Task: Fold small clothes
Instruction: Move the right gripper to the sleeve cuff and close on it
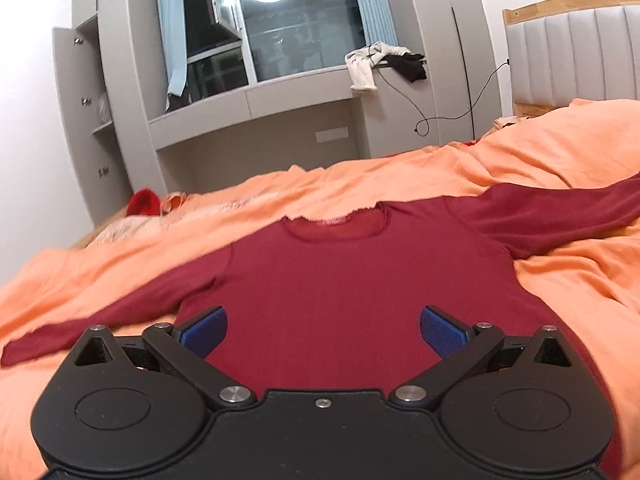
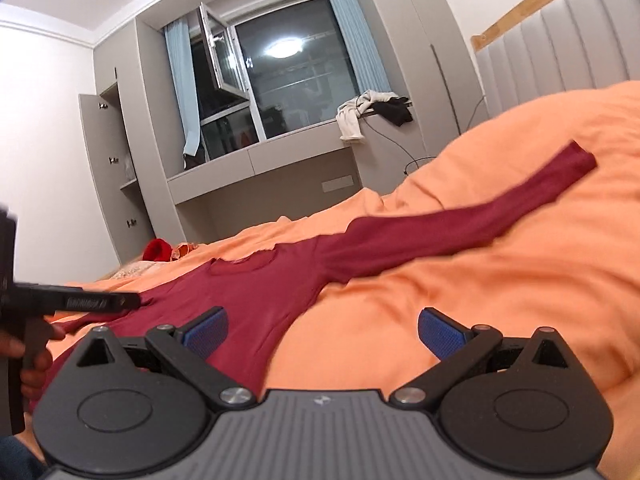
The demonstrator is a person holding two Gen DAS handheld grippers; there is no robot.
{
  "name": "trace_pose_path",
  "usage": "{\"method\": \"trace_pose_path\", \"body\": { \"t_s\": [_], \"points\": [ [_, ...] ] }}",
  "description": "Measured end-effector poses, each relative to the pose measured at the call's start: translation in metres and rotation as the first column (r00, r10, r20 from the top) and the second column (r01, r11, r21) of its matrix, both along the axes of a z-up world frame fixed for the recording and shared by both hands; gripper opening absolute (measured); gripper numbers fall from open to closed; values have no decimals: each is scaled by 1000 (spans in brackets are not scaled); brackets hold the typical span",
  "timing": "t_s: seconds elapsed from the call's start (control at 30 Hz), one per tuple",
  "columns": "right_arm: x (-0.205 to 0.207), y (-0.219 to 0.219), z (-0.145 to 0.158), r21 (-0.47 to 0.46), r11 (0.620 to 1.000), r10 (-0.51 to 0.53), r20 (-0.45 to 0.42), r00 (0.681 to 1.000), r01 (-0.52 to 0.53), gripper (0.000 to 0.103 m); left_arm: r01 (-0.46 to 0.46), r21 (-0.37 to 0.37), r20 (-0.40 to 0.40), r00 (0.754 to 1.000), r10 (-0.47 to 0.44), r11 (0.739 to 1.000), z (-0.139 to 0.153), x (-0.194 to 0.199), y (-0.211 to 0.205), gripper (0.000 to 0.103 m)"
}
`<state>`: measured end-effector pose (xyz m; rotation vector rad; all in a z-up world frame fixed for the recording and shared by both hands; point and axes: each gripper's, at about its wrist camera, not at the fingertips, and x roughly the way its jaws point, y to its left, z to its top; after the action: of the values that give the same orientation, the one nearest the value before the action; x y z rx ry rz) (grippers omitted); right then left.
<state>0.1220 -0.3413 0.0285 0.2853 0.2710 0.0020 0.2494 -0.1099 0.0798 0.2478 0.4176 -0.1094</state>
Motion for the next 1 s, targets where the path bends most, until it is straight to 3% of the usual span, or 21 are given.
{"method": "trace_pose_path", "body": {
  "t_s": [0.23, 0.37, 0.47, 0.53, 0.7, 0.87, 0.97, 1.0],
  "points": [
    [89, -78, 16, -90, 977, -198, -27, 980, 195, 103, -81, -87, 2, 997, 81, 993, -30, 46, 26, 103],
    [134, -125, 4, -131, 894, -439, -58, 897, 429, 103, -131, -75, -42, 991, 128, 989, -41, 52, 40, 102],
    [144, -154, -13, -79, 846, -534, -108, 839, 528, 103, -154, -76, -97, 984, 146, 985, -49, 57, 46, 103],
    [145, -166, -20, -10, 843, -535, -107, 838, 537, 103, -166, -59, -131, 979, 157, 984, -56, 61, 46, 103],
    [159, -181, -17, 27, 830, -553, -87, 829, 556, 103, -174, -10, -142, 975, 171, 985, -68, 62, 41, 103],
    [157, -208, -9, 158, 745, -643, -91, 761, 648, 103, -174, -16, -148, 974, 170, 985, -70, 60, 41, 103],
    [161, -229, -12, 232, 716, -660, -82, 746, 659, 103, -180, -52, -174, 970, 169, 982, -69, 63, 47, 103],
    [162, -235, -15, 250, 706, -667, -77, 741, 662, 99, -184, -65, -182, 969, 170, 981, -68, 63, 50, 103]
  ]
}}
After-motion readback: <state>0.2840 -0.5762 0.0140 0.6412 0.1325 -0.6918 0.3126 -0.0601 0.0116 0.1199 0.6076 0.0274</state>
